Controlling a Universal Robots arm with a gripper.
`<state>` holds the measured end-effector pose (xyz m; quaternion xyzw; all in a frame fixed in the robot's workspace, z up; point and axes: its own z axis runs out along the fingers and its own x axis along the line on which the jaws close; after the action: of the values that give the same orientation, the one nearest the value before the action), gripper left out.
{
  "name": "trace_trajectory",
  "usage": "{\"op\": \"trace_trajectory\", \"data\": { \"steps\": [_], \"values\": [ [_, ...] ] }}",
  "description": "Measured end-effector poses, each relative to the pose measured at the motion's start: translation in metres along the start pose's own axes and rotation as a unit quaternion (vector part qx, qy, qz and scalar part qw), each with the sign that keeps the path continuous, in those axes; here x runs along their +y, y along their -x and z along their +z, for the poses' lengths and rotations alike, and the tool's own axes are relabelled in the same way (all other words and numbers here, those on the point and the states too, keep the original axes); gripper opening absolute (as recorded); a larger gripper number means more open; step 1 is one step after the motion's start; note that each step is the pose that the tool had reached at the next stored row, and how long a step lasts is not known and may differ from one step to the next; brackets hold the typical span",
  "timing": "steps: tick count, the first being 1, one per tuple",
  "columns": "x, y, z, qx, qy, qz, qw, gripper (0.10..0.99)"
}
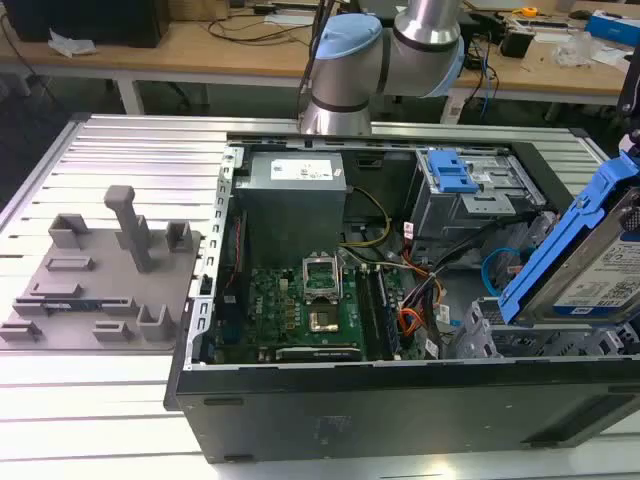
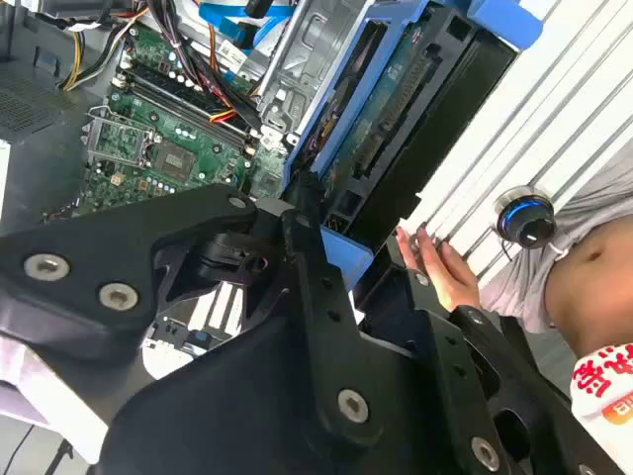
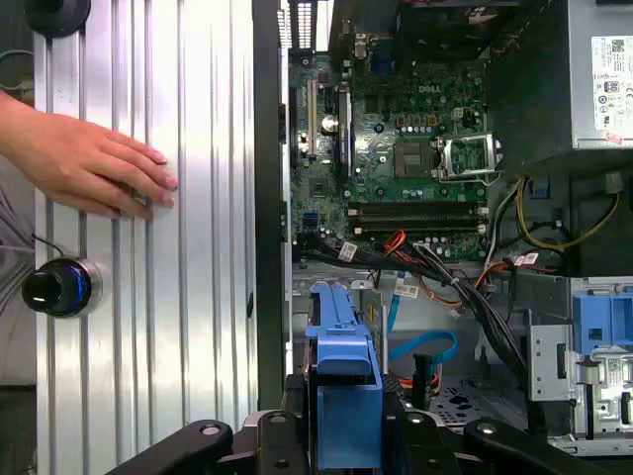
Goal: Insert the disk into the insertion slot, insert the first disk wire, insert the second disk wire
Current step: 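Insert the disk into the insertion slot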
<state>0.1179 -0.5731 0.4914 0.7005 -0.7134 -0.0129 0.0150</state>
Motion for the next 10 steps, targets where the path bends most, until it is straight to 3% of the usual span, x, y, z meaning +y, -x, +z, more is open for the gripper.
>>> {"op": "trace_trajectory", "data": {
  "steps": [10],
  "values": [
    [0.0, 0.0, 0.0, 0.0, 0.0, 0.0, 1.0, 0.365]
  ]
}}
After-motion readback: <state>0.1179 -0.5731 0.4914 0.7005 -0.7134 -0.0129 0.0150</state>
